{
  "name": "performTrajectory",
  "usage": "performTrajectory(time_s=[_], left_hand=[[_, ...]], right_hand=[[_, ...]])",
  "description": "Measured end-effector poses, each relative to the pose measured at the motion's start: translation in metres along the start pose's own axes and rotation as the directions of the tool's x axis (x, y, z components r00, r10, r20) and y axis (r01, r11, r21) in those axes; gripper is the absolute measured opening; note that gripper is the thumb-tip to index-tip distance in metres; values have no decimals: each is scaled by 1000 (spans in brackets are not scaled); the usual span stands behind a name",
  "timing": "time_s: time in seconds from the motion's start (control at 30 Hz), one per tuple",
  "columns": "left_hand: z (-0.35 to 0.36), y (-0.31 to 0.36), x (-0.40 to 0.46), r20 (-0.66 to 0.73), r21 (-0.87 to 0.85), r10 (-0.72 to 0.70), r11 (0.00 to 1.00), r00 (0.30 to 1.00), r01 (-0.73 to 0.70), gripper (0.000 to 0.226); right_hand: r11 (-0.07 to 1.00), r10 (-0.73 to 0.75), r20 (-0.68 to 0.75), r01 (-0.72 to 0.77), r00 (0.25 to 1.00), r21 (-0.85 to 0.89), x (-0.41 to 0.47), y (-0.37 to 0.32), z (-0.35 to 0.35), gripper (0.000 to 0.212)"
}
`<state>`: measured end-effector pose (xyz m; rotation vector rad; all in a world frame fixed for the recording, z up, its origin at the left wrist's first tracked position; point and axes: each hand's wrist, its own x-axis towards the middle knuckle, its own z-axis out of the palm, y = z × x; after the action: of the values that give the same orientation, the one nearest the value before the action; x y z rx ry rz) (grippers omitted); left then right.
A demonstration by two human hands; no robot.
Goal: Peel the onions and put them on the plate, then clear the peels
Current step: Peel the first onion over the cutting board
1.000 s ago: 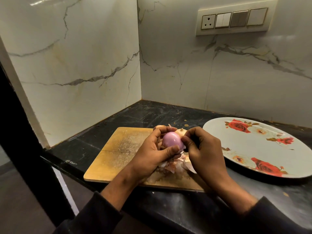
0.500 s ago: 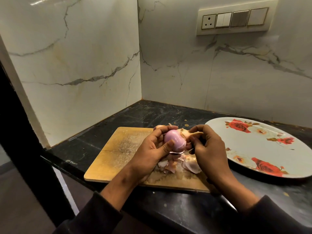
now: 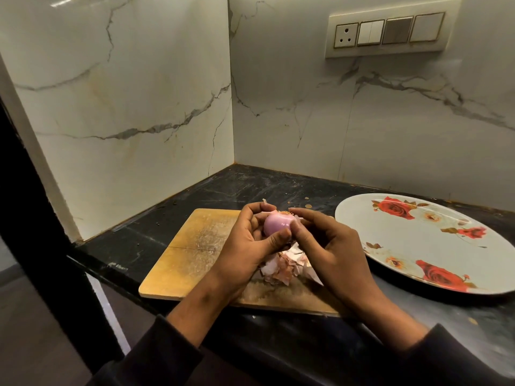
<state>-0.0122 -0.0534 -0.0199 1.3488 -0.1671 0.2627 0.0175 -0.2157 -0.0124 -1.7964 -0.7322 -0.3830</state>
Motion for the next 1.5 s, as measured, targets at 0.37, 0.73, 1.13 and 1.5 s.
performTrajectory(time_s=[0.37, 0.73, 1.13, 1.5], left_hand=[[0, -2, 0, -21, 42, 32, 999, 999, -31, 59], [1, -2, 0, -22, 94, 35, 995, 999, -32, 63], [2, 0, 0, -38, 128, 21, 992, 999, -16, 64], [4, 1, -1, -36, 164, 45, 986, 998, -38, 62]], right_hand=[[939, -104, 85, 126, 991, -319, 0, 1, 3, 40], [937, -92, 9, 90, 996, -337, 1, 3, 6, 26], [998, 63, -174, -61, 983, 20, -2, 6, 12, 22], [996, 58, -165, -69, 985, -63, 1, 13, 12, 16]])
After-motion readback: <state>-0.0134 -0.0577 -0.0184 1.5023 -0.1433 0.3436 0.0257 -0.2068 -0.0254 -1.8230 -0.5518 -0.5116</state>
